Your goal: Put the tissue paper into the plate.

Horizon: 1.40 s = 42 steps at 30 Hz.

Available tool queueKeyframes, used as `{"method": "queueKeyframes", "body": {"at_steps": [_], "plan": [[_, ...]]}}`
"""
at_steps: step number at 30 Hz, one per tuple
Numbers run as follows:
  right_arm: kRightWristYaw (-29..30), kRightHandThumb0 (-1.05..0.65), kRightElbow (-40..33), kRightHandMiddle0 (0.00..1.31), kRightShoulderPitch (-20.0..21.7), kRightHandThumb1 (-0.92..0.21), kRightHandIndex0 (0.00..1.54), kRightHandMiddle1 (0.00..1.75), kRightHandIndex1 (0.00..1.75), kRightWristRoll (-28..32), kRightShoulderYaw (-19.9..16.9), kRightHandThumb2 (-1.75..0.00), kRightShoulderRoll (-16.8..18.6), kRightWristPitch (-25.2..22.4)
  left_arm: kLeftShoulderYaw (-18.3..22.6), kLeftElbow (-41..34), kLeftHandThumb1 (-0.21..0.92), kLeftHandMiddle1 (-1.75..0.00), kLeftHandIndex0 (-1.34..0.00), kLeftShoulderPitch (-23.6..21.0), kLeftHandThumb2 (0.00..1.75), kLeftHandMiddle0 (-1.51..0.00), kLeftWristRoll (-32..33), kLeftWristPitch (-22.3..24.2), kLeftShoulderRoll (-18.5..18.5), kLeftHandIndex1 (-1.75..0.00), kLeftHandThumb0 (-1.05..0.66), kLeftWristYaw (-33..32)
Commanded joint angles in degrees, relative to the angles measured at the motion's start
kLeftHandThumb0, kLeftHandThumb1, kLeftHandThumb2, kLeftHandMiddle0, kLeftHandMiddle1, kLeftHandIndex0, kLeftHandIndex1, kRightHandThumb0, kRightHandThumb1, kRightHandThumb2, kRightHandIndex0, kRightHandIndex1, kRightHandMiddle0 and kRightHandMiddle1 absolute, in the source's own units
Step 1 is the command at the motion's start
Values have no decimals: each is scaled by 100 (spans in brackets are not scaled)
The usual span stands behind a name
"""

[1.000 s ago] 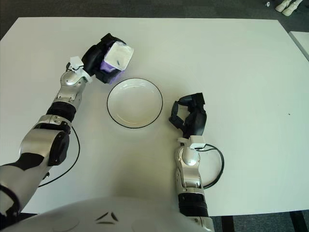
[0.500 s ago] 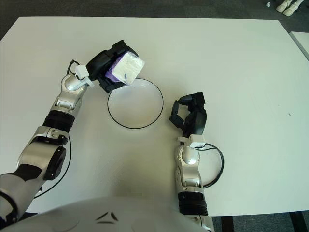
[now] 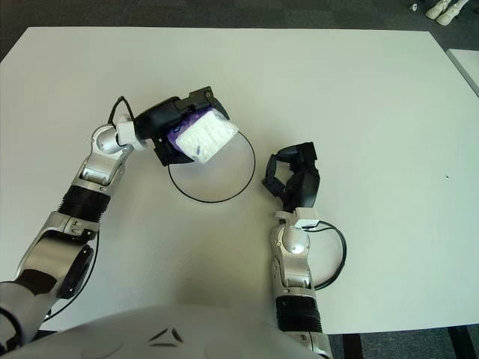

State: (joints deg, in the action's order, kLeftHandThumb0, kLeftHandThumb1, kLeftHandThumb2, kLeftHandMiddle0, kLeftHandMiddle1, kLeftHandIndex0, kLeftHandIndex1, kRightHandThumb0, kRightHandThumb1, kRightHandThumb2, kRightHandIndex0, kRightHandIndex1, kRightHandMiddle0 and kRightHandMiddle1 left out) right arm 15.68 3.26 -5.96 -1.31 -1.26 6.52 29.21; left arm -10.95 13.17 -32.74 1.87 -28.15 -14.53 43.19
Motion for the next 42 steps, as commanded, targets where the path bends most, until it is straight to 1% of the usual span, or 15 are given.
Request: {"method": "queueKeyframes", "body": {"at_steps": [1, 12, 20, 24, 27, 30, 32, 34, 35, 36, 37, 38, 40, 41, 42], "plan": [[-12, -41, 413, 41, -249, -58, 64, 175, 164, 117, -58, -99, 184, -134, -69, -162, 20, -175, -70, 94, 146, -126, 84, -242, -144, -175, -51, 142], [20, -41, 396, 41, -272, -58, 65, 175, 164, 65, -59, -99, 193, -128, -387, -86, 23, -175, -68, 88, 143, -125, 28, -777, -342, -175, -50, 472], [25, -41, 374, 41, -302, -58, 64, 175, 164, 34, -46, -99, 186, -126, -650, 13, 23, -175, -67, 41, 142, -123, -431, -1203, -572, -175, -50, 551], [35, -41, 369, 41, -315, -59, 64, 175, 163, 9, -43, -99, 182, -121, -753, 172, 23, -175, -67, 56, 142, -123, -924, -1646, -627, -175, -50, 329], [46, -41, 358, 40, -329, -59, 64, 175, 163, -11, -43, -98, 179, -132, -778, 305, 25, -175, -66, 57, 140, -123, -1499, -2039, -623, -175, -49, -63], [46, -41, 352, 40, -339, -59, 64, 175, 163, -23, -46, -98, 169, -131, -746, 418, 27, -175, -64, 88, 137, -122, -2237, -2400, -551, -175, -48, -703], [43, -41, 356, 40, -343, -59, 64, 175, 163, -34, -48, -98, 159, -127, -744, 465, 29, -175, -62, 83, 134, -121, -2548, -2506, -544, -175, -48, -994], [28, -41, 379, 40, -342, -59, 64, 175, 163, -44, -52, -98, 136, -120, -782, 563, 31, -175, -61, 78, 132, -120, -3111, -2620, -515, -175, -47, -1470], [23, -41, 386, 40, -344, -60, 64, 175, 163, -49, -54, -97, 128, -117, -804, 609, 28, -175, -59, 76, 133, -102, -3355, -2665, -502, -166, -31, -1687], [17, -41, 401, 40, -343, -60, 64, 175, 162, -48, -59, -97, 119, -110, -818, 635, 28, -175, -59, 77, 133, -95, -3634, -2695, -493, -163, -25, -1945], [15, -40, 410, 40, -342, -60, 64, 175, 162, -47, -63, -97, 115, -106, -833, 654, 29, -175, -57, 73, 130, -84, -3812, -2711, -495, -157, -16, -2130], [12, -40, 422, 40, -340, -60, 63, 175, 162, -43, -67, -97, 111, -101, -844, 658, 32, -175, -56, 68, 125, -75, -3980, -2714, -501, -152, -11, -2312], [2, -40, 438, 39, -340, -60, 63, 175, 162, -28, -76, -96, 108, -94, -910, 743, 37, -175, -53, 50, 118, -65, -4383, -2684, -500, -147, -6, -2767], [-4, -40, 445, 39, -341, -60, 63, 175, 162, -20, -79, -96, 108, -93, -951, 806, 47, -175, -49, 39, 104, -56, -4587, -2660, -494, -145, -4, -3000], [-8, -40, 450, 39, -342, -61, 63, 175, 162, -10, -83, -96, 111, -91, -993, 856, 51, -175, -48, 27, 99, -52, -4801, -2618, -502, -144, -3, -3248]]}}
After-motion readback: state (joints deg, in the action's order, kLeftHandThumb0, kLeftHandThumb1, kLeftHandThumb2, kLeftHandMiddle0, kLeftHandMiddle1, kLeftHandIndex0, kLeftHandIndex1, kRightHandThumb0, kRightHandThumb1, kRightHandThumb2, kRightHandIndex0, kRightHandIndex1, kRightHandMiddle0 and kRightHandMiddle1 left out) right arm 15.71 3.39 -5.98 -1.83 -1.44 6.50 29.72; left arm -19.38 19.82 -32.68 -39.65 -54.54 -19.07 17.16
